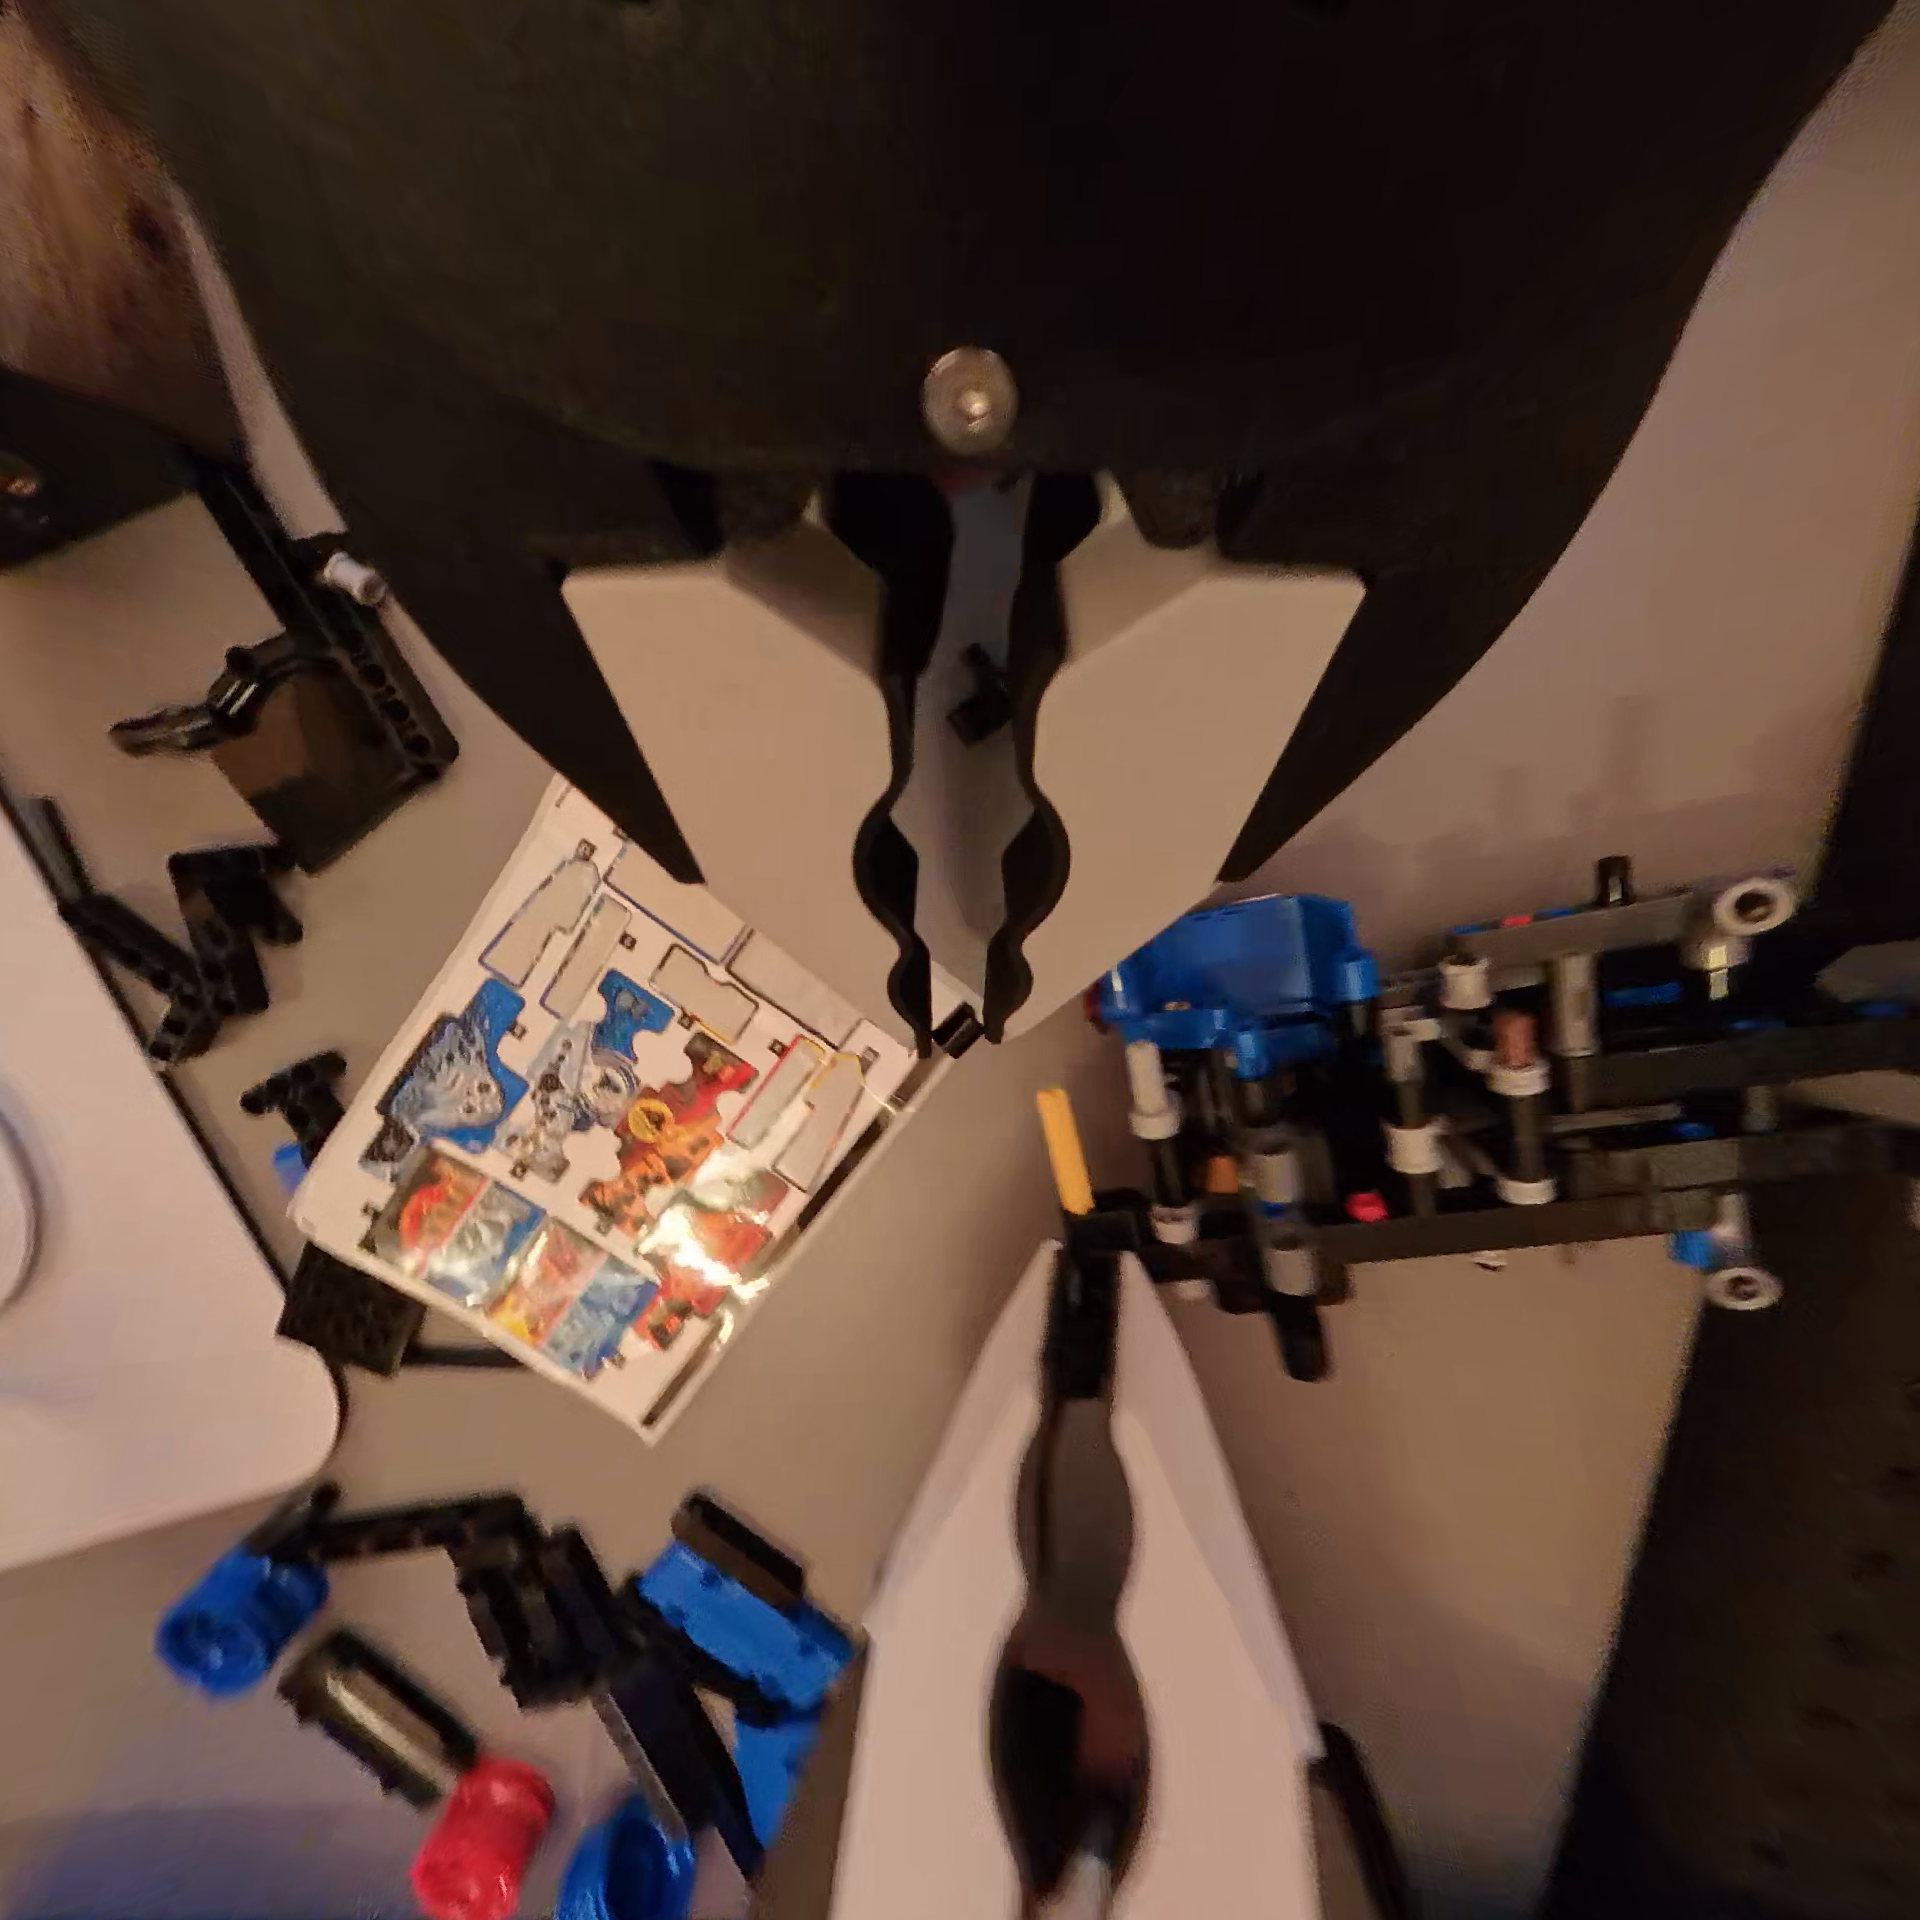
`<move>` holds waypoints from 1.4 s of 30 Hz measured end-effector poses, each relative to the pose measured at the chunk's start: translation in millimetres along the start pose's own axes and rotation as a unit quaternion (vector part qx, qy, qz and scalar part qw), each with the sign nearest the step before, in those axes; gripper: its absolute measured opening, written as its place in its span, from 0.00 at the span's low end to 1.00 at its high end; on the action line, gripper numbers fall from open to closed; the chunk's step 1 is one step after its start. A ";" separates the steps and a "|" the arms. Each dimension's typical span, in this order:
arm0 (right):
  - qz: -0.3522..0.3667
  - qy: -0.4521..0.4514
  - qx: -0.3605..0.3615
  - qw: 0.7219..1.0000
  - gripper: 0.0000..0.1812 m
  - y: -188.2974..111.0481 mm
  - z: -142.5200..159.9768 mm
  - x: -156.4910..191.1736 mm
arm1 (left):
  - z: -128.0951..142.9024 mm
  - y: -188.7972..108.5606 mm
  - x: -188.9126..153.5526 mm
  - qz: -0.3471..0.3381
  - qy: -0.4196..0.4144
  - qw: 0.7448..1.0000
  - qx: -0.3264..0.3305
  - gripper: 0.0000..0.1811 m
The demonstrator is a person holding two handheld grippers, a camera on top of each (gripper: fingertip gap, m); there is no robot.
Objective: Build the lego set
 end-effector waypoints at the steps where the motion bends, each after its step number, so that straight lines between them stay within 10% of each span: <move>1: -0.004 -0.012 -0.005 1.000 0.04 -3.7 -2.8 2.6 | 0.0 0.1 -0.1 -0.001 0.001 1.000 0.000 0.03; 15: -0.007 -0.045 0.116 0.992 0.05 4.3 22.1 3.1 | -1.0 1.1 0.5 0.001 0.000 1.000 0.002 0.03; 31: 0.020 0.147 0.090 0.985 0.06 5.3 22.8 8.5 | -0.3 0.0 0.3 0.001 -0.002 1.000 0.004 0.03; 42: 0.032 0.105 0.073 0.991 0.03 4.2 17.6 9.1 | -0.1 -0.7 -0.2 -0.006 0.004 1.000 0.008 0.03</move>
Point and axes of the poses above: each gripper's, where its closed fingertips meet, y out along the fingers, z out of its underside, x = y × z across the jaws, the point moved 5 cm from there along -y, back along the fingers, and after that the axes turned 6 degrees about -y, right-handed, at the moved point
